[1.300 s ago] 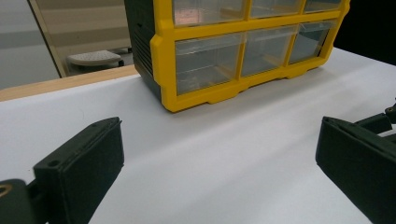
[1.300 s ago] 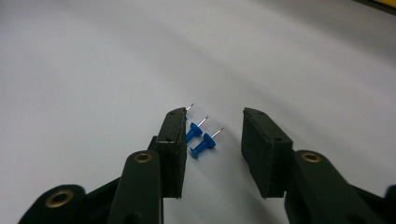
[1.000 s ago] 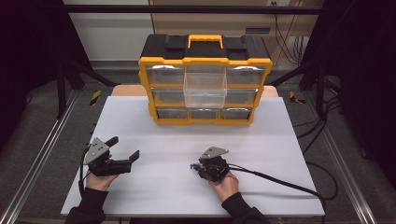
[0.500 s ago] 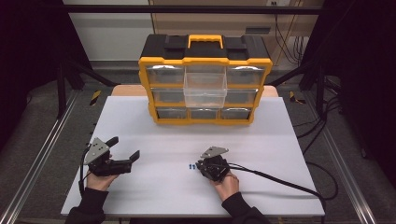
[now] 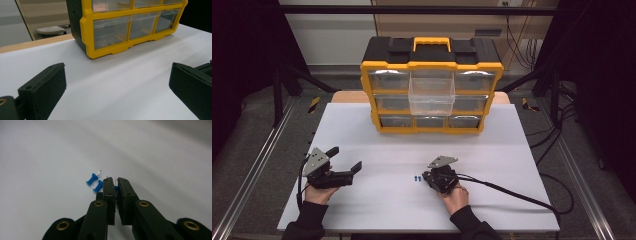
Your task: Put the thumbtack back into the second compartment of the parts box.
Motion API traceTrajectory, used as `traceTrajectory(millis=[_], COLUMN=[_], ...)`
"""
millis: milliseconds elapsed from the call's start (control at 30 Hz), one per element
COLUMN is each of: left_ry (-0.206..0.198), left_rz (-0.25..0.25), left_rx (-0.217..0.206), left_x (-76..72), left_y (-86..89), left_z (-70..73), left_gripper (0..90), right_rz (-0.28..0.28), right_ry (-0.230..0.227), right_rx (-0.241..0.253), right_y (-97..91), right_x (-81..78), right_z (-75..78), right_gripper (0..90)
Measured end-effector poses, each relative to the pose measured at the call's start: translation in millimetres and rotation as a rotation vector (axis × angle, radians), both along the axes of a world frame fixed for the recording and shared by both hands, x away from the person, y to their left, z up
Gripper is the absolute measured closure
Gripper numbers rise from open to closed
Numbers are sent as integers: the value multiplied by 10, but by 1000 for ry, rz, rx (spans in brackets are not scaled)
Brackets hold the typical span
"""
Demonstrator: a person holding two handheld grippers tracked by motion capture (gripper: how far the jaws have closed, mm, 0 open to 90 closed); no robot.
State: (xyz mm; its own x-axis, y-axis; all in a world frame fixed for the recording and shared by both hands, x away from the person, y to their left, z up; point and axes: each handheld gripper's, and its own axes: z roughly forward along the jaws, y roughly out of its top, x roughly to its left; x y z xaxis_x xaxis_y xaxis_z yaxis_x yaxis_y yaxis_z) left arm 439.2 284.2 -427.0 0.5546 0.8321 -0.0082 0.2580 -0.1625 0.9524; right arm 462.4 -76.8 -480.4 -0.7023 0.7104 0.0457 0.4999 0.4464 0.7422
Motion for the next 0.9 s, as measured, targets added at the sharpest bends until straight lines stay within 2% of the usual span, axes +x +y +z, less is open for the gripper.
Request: traceTrajectory(millis=[100, 400, 467, 533, 567, 600, 667, 767, 800, 867, 900], left_ry=[-2, 0, 0, 2, 2, 2, 4, 5, 5, 5, 5], left_rz=[1, 1, 3, 2, 1, 1, 2, 1, 1, 1, 1], left_rx=[-3, -1, -5, 1, 2, 2, -1, 0, 1, 1, 0], left_x=[0, 1, 3, 3, 3, 3, 5, 7, 8, 8, 8], left_y=[3, 3, -2, 1, -1, -1, -6, -9, -11, -11, -10], left_z=[3, 1, -3, -4, -5, -5, -10, -15, -16, -15, -16], left_gripper=[7, 7, 6, 7, 6, 7, 6, 7, 7, 7, 6], right_rz=[-10, 3, 4, 0, 3, 3, 3, 3, 4, 5, 2], right_ry=[13, -29, -49, -46, -63, -63, -81, -94, -114, -124, -133], right_rx=[12, 38, 55, 60, 79, 79, 104, 117, 128, 131, 146], right_y=[-4, -86, -132, -143, -183, -183, -240, -282, -325, -340, -384], right_x=[-17, -40, -57, -64, -74, -74, -90, -99, -107, -108, -113], right_z=[41, 223, 331, 360, 441, 441, 554, 627, 695, 719, 790], right_gripper=[856, 857, 857, 857, 857, 857, 857, 857, 857, 857, 857])
